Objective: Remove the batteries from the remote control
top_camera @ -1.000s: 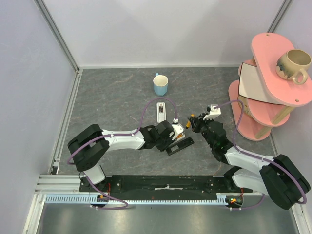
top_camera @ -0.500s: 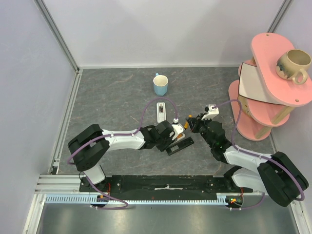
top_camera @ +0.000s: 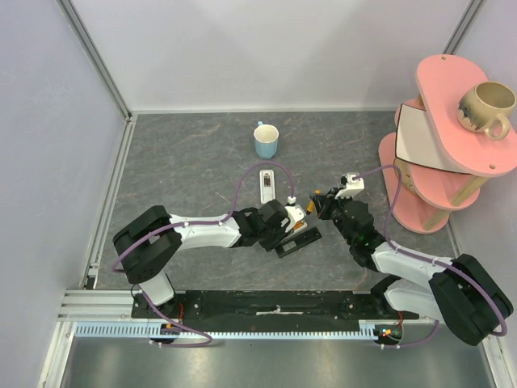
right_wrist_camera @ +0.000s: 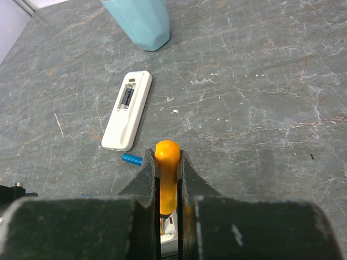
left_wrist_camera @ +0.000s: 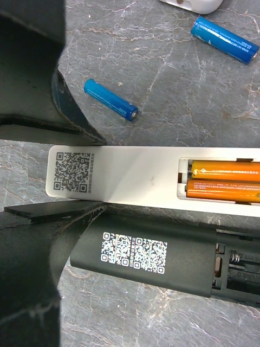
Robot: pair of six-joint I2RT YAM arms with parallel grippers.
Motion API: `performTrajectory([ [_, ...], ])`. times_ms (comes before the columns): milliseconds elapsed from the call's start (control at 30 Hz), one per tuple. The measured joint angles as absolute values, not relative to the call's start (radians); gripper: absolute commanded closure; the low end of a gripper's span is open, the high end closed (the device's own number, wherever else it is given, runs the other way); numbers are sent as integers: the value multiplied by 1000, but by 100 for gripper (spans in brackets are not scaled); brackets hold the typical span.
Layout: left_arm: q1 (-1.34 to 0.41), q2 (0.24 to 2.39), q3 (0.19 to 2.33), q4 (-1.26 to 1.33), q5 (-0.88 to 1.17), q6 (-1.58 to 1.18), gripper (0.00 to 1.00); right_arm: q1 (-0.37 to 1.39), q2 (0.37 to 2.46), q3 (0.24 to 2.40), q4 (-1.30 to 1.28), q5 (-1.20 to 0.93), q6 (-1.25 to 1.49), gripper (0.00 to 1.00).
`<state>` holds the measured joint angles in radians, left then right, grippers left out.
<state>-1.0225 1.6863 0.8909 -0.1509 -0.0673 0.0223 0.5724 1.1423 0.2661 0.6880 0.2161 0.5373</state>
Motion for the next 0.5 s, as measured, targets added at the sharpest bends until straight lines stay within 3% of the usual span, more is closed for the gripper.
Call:
performTrajectory([
  [500,-1023,1692,900,-162,-67,22,67,573,1163,266,700,225,538,100],
])
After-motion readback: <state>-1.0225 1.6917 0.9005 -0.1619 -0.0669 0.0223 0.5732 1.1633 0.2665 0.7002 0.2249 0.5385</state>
